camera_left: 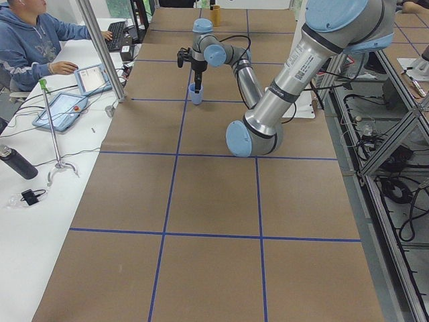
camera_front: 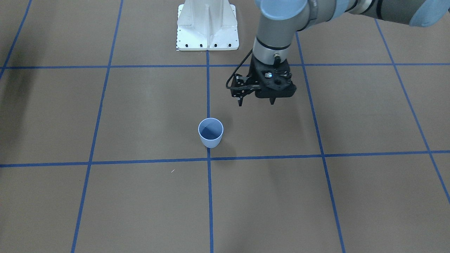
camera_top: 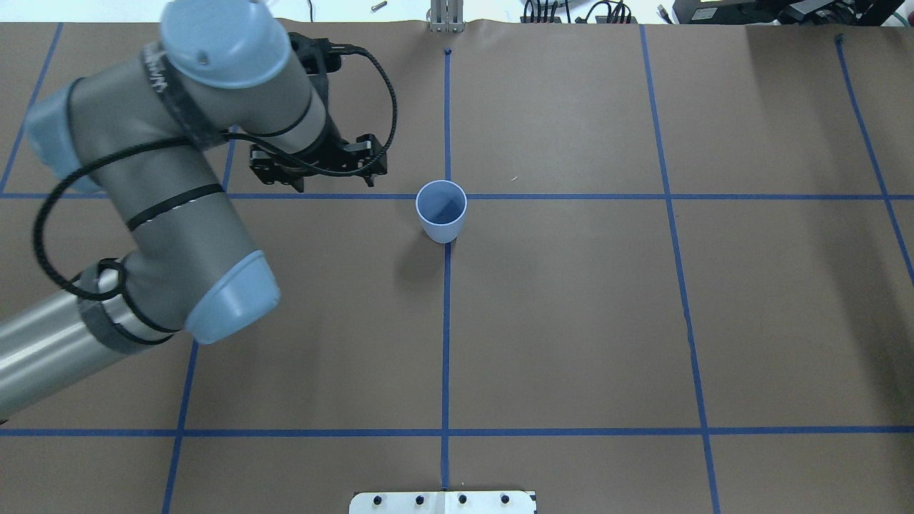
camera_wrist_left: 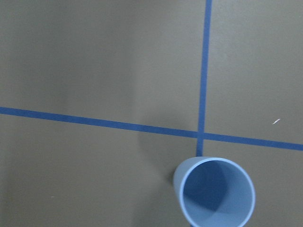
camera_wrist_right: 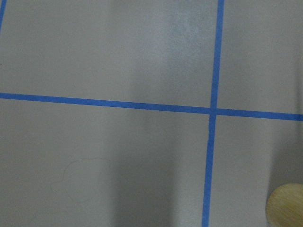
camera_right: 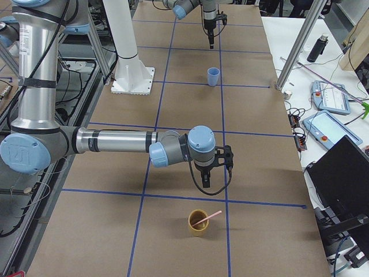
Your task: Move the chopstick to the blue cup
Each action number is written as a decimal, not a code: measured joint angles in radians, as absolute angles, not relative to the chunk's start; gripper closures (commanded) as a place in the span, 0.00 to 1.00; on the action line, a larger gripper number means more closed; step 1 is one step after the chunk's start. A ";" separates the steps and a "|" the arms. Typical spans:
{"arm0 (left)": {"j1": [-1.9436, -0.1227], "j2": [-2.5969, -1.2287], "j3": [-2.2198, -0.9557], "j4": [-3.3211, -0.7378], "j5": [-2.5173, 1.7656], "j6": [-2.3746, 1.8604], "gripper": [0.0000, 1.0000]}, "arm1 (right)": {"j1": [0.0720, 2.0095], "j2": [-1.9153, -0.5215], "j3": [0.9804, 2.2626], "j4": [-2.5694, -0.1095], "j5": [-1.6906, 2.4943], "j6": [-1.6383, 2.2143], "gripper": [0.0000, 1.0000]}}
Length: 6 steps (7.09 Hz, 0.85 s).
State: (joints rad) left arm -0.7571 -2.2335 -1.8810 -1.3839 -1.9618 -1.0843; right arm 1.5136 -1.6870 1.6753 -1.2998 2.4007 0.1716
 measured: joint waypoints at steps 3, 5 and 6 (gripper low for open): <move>-1.001 -1.991 -1.954 -1.405 -2.110 -0.718 0.01 | 1.619 -1.679 1.577 -1.322 2.352 0.047 0.12; -1.119 -1.903 -1.930 -1.432 -2.158 -0.523 0.01 | 1.672 -1.657 1.542 -1.350 2.345 -0.014 0.12; -1.145 -1.889 -1.914 -1.436 -2.163 -0.473 0.01 | 1.681 -1.614 1.496 -1.353 2.331 -0.031 0.17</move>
